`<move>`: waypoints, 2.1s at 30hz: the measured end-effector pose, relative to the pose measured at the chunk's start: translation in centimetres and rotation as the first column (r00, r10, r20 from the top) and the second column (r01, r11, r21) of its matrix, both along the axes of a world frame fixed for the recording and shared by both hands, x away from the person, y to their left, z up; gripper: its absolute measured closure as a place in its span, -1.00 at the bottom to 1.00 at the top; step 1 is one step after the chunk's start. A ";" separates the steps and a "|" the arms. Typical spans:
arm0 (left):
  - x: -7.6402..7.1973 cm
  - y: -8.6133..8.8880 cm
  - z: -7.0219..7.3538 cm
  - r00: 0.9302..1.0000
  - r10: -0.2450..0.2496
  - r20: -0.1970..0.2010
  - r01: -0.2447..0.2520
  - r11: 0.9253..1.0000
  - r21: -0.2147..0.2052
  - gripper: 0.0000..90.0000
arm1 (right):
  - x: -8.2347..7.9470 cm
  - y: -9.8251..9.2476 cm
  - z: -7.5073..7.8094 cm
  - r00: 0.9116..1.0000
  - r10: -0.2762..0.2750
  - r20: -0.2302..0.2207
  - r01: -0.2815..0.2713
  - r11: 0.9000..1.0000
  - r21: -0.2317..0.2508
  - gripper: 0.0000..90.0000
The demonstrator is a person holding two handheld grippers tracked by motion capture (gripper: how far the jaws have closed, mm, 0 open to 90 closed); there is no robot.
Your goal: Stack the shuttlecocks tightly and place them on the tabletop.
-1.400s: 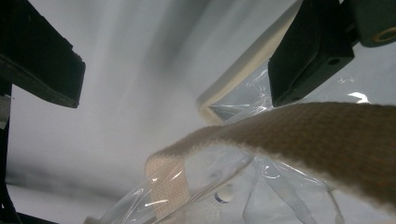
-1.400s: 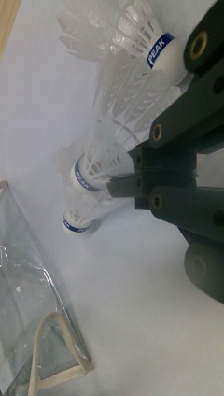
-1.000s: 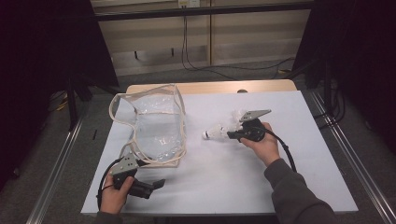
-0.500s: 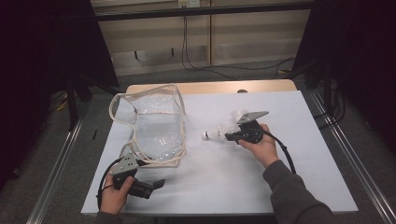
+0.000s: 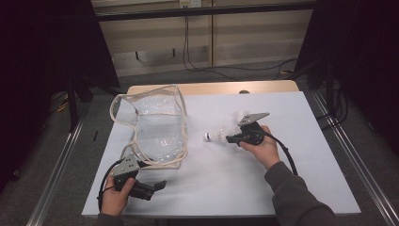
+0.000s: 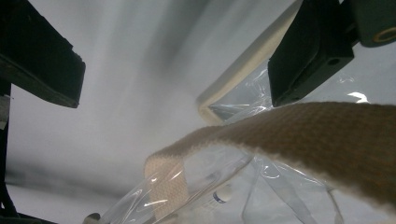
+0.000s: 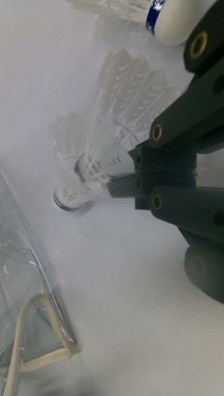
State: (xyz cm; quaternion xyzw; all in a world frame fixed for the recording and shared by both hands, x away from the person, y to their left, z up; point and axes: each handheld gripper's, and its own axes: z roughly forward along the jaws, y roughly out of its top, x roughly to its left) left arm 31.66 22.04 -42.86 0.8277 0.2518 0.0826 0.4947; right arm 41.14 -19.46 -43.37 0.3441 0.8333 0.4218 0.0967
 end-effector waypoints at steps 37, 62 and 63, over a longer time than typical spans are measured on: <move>0.1 0.0 0.0 1.000 0.000 0.000 0.000 1.000 -0.009 -0.91 | 0.9 0.1 -0.7 1.000 -0.017 -0.007 0.017 1.000 0.003 0.99; 0.1 0.0 -0.1 1.000 0.000 0.001 0.000 1.000 -0.011 -0.91 | 1.3 0.6 -0.7 1.000 -0.011 -0.006 0.011 1.000 -0.007 0.98; 0.1 0.0 -0.1 1.000 0.000 0.001 0.000 1.000 -0.011 -0.91 | 1.3 0.6 -0.7 1.000 -0.009 -0.006 0.009 1.000 -0.008 0.98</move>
